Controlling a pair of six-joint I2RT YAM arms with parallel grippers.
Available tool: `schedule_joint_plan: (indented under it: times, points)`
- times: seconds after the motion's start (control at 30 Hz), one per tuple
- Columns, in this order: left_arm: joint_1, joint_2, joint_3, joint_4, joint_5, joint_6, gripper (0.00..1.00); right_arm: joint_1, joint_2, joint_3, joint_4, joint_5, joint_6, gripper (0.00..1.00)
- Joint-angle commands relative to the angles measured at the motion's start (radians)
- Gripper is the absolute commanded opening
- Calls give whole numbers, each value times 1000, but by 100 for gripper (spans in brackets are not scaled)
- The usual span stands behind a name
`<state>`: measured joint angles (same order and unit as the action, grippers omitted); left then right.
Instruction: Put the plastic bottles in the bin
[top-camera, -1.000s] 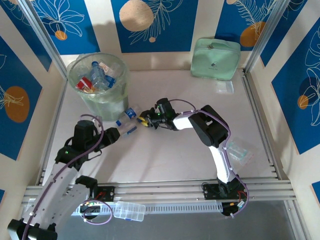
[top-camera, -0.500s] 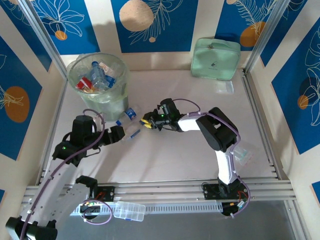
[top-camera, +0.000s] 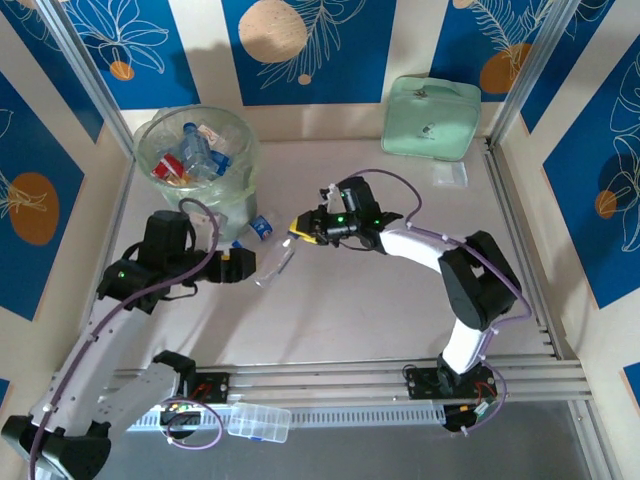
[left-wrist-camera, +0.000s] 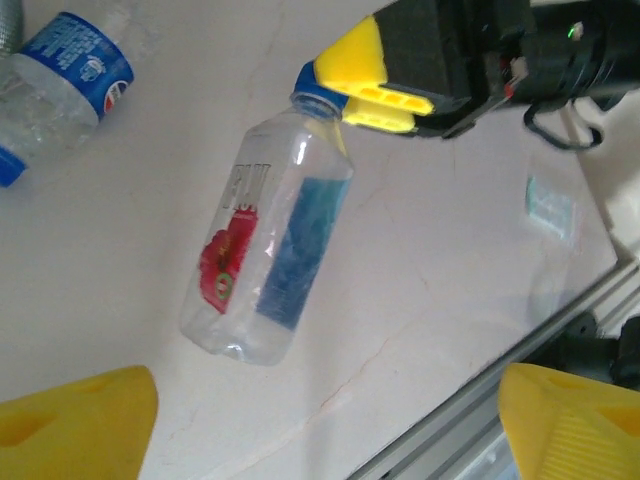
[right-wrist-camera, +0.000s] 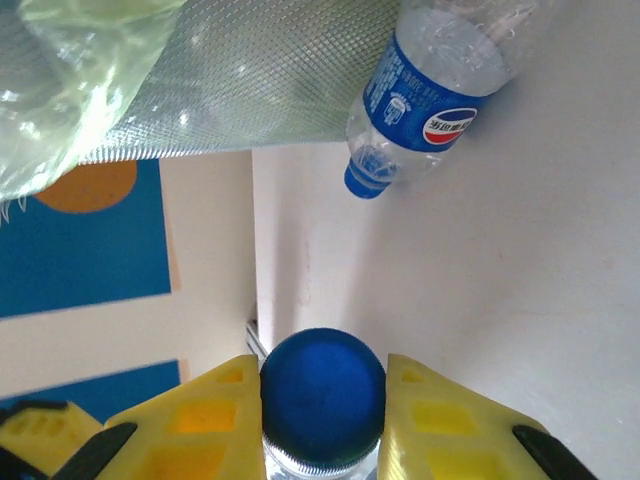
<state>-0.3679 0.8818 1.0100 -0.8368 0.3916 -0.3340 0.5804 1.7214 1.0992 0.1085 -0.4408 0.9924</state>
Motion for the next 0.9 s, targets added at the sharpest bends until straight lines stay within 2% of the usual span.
schedule_joint_plan:
  times: [0.0,0.2,0.37,0.43,0.7,0.87]
  points:
    - [-36,32,52,-64,16,104,91,-14,-67,39,-111,-82,-138,0]
    - [-55,94,58,-20,85,103,92,-31,-146,21,-86,-207,-174,0]
    - [-59,109,5,142,294,18,92,-34,-223,-3,-76,-245,-216,0]
    - [-61,109,-23,212,340,-20,93,-34,-245,-16,-59,-265,-210,0]
    - [-108,126,-83,344,392,-66,89,-22,-280,-37,-6,-312,-179,0]
    - [-124,137,-85,362,400,-69,78,-17,-288,-48,2,-304,-171,0]
